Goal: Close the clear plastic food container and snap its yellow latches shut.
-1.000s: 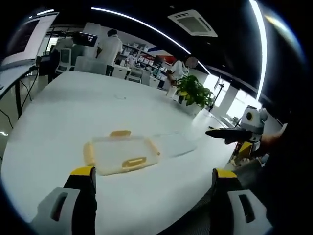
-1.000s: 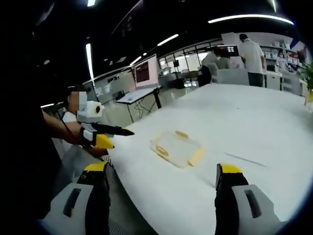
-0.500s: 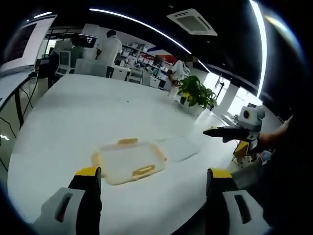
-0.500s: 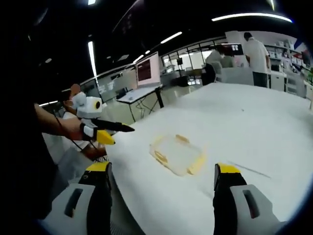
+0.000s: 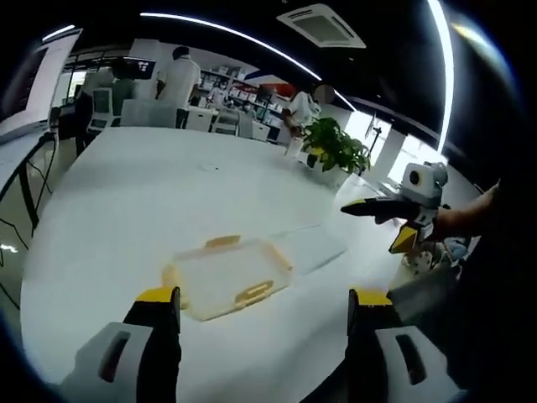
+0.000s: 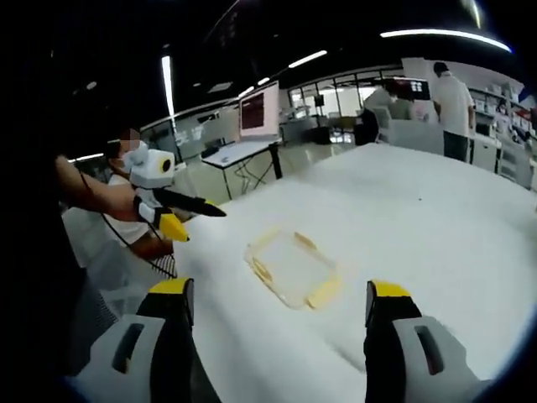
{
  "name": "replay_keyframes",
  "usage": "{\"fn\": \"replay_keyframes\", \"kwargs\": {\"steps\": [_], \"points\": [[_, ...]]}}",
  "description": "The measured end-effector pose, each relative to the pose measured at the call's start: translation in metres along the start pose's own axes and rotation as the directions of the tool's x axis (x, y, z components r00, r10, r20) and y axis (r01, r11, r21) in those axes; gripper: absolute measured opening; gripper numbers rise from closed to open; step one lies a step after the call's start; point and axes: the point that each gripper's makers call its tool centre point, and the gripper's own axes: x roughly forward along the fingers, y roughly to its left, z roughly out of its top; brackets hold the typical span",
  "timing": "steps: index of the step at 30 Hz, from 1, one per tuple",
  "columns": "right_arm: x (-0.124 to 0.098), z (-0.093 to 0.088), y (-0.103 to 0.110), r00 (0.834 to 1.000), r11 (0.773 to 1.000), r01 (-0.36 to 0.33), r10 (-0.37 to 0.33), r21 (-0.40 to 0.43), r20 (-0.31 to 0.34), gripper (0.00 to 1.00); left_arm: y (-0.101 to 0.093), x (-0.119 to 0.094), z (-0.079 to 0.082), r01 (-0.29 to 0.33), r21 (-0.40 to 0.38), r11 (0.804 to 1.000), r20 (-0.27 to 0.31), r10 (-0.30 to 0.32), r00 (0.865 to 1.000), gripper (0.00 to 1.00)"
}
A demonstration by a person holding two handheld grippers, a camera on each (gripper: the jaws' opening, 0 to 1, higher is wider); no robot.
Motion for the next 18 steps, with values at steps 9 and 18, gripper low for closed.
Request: {"fn": "replay_keyframes", "kwargs": {"steps": [9,18], "points": [[0.012,0.003,-0.005,1.000,1.000,-0.017,0.017,-0.008,-0.010,0.79,0.011,0.009,0.005,-0.013,-0.002,1.000,-0.002,0.013,1.000,0.78],[0.025,-0.007,-0.012,0.997,0.997,-0.040,0.036,-0.064,-0.063,0.79,0.014,0.015,0.007,0.008,0.053,0.999,-0.046,-0.005,0.999,0.74]]}}
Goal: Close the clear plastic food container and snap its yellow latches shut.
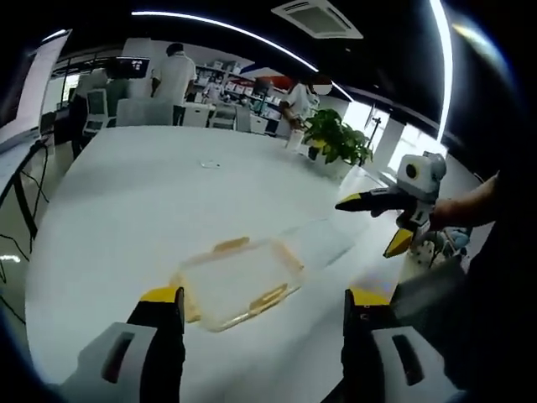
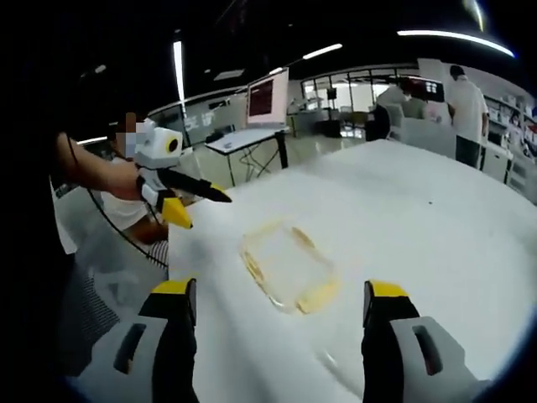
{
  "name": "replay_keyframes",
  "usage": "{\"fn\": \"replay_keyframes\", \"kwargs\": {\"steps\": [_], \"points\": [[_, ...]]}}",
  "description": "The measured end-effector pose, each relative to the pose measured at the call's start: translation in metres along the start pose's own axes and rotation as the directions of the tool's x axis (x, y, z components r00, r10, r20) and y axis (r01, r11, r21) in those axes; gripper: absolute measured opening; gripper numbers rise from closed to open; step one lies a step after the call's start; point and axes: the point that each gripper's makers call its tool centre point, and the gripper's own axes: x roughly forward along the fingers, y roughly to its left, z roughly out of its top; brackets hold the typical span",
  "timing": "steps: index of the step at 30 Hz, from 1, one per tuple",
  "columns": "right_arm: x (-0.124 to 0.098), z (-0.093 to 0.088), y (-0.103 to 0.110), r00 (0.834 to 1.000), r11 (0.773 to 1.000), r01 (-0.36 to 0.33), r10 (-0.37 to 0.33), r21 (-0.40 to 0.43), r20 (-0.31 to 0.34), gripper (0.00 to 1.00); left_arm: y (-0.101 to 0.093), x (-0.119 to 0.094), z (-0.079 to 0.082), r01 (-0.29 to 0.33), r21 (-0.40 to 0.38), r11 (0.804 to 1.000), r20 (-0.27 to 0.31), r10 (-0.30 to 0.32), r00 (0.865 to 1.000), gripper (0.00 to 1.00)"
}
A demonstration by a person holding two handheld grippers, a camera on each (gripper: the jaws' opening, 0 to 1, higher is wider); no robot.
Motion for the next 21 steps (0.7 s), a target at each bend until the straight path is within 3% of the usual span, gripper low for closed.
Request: {"fn": "replay_keyframes", "kwargs": {"steps": [8,16,21], "points": [[0.006,0.000,-0.006,0.999,0.999,-0.024,0.024,-0.030,-0.028,0.76,0.004,0.006,0.001,0.016,0.068,0.998,-0.033,-0.014,0.999,0.73],[0.016,0.002,-0.013,0.997,0.993,-0.054,0.048,-0.105,-0.059,0.75,0.011,0.014,-0.005,0.056,0.115,0.992,-0.106,-0.044,0.993,0.74],[0.026,0.003,-0.013,0.995,0.991,-0.072,0.064,-0.109,-0.079,0.74,0.012,0.014,-0.011,0.082,0.140,0.987,-0.152,-0.060,0.987,0.75]]}}
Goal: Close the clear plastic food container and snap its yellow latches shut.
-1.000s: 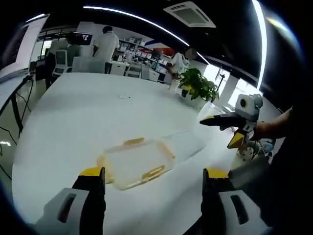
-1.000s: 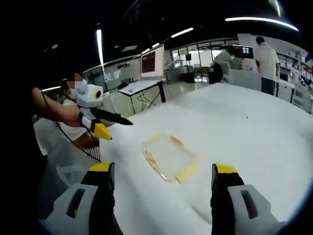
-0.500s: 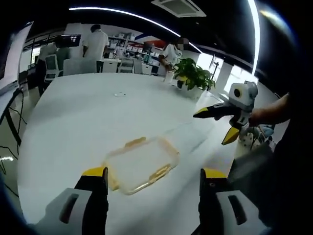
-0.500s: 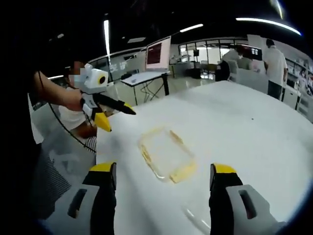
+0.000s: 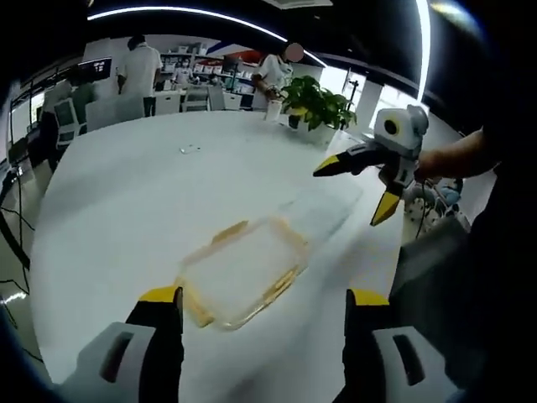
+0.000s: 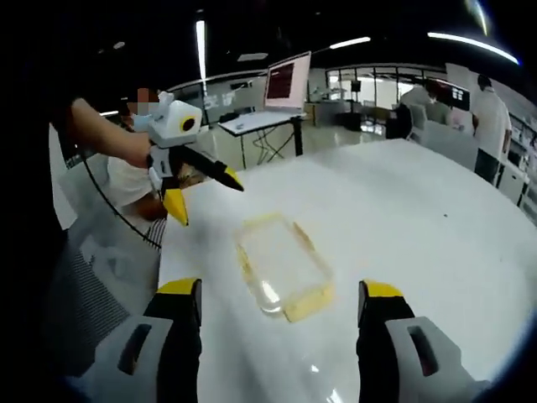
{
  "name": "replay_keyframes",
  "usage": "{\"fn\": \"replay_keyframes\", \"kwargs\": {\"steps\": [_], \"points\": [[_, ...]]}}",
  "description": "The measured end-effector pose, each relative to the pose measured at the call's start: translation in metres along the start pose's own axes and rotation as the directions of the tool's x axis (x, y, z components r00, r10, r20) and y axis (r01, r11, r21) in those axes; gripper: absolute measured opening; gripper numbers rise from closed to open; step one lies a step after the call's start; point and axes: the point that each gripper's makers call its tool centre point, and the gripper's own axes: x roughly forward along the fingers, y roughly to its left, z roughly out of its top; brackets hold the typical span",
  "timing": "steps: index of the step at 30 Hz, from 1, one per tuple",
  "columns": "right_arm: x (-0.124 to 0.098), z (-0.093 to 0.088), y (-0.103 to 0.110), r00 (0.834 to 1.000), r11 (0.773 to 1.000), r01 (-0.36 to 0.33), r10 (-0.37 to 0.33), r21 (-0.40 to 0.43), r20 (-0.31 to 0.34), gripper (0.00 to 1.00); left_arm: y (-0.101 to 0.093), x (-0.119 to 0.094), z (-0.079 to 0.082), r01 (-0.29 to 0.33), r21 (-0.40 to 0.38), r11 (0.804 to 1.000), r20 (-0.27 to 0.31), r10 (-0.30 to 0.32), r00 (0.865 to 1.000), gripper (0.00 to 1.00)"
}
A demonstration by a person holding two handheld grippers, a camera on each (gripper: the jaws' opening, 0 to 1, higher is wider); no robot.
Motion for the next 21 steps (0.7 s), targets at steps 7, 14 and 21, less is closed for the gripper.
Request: {"fn": "replay_keyframes", "kwargs": {"steps": [7,14,21], "points": [[0.011,-0.003,0.002,0.998,0.998,-0.054,0.055,0.020,-0.037,0.75,0.006,0.004,-0.006,0.021,0.040,0.999,-0.053,-0.018,0.998,0.77],[0.019,-0.010,-0.002,0.992,0.996,-0.070,0.064,-0.051,-0.105,0.74,0.016,0.007,-0.014,0.039,0.079,0.996,-0.115,-0.030,0.993,0.80],[0.028,-0.012,-0.002,0.988,0.992,-0.091,0.079,-0.084,-0.136,0.74,0.025,0.010,-0.019,0.060,0.113,0.992,-0.173,-0.040,0.984,0.83]]}}
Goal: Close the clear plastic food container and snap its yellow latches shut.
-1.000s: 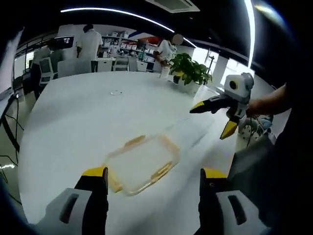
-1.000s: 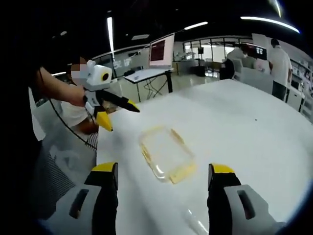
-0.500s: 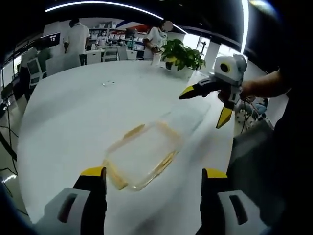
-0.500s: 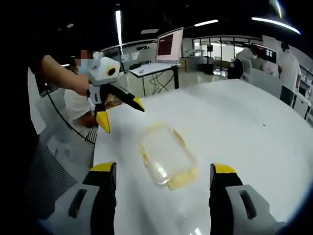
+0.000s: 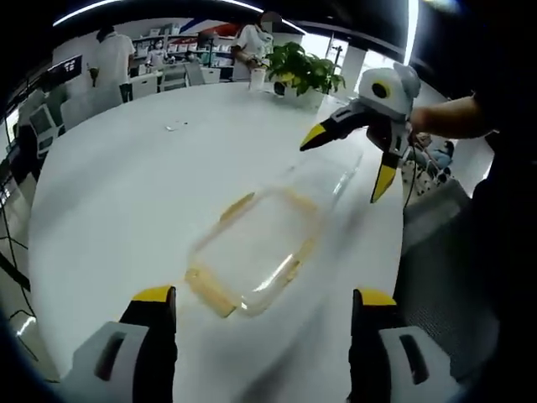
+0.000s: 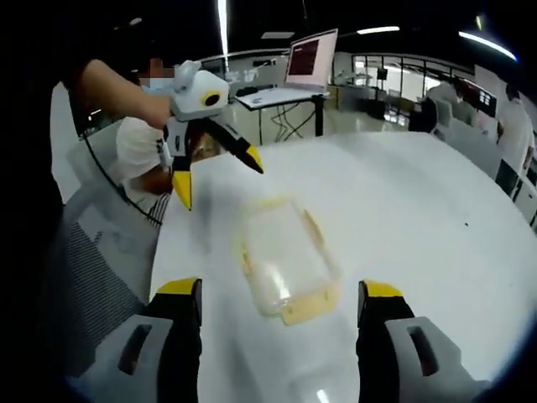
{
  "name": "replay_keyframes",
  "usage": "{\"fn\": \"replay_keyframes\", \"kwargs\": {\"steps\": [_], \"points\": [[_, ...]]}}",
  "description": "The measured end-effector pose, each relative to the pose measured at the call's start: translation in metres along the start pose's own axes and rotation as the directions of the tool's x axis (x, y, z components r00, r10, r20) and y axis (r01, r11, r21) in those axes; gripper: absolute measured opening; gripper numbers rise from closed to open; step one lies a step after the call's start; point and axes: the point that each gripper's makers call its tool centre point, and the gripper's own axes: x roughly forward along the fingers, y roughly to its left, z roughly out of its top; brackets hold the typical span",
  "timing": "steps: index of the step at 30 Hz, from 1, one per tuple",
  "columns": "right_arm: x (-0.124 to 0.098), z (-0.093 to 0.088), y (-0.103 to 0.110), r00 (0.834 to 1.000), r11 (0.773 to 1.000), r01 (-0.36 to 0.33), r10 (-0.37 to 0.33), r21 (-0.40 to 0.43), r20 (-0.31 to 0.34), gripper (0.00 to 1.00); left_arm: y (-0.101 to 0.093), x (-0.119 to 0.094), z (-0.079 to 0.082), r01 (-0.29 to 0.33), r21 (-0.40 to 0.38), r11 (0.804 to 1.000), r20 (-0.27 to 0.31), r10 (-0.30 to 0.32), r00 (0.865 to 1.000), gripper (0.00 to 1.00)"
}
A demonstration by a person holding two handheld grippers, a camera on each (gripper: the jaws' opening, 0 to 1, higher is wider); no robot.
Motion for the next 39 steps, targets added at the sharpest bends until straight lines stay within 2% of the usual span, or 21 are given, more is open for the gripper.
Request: {"fn": "replay_keyframes", "kwargs": {"steps": [8,14,18,26,31,34,37,39], "points": [[0.004,-0.001,-0.003,1.000,1.000,-0.014,0.014,0.014,-0.011,0.75,0.012,0.005,-0.003,0.007,0.035,0.999,-0.045,-0.005,0.999,0.80],[0.009,-0.008,-0.008,0.998,0.999,-0.023,0.021,-0.031,-0.061,0.74,0.018,0.012,-0.008,0.028,0.088,0.996,-0.091,-0.020,0.996,0.79],[0.015,-0.011,-0.007,0.995,0.998,-0.052,0.050,-0.025,-0.085,0.75,0.022,0.016,-0.006,0.041,0.107,0.993,-0.101,-0.030,0.994,0.76],[0.023,-0.022,-0.009,0.987,0.995,-0.071,0.058,-0.076,-0.153,0.73,0.031,0.025,-0.006,0.093,0.199,0.975,-0.176,-0.058,0.983,0.76],[0.026,-0.026,-0.013,0.979,0.991,-0.086,0.065,-0.100,-0.196,0.71,0.038,0.028,-0.003,0.111,0.212,0.971,-0.192,-0.070,0.979,0.72],[0.030,-0.031,-0.016,0.969,0.985,-0.100,0.065,-0.138,-0.239,0.69,0.039,0.032,-0.004,0.130,0.256,0.958,-0.220,-0.074,0.973,0.72],[0.032,-0.033,-0.017,0.965,0.983,-0.106,0.065,-0.151,-0.255,0.69,0.039,0.035,-0.007,0.153,0.302,0.941,-0.253,-0.076,0.965,0.71],[0.034,-0.035,-0.017,0.960,0.977,-0.118,0.065,-0.181,-0.274,0.72,0.039,0.036,-0.010,0.170,0.331,0.928,-0.279,-0.076,0.957,0.71]]}}
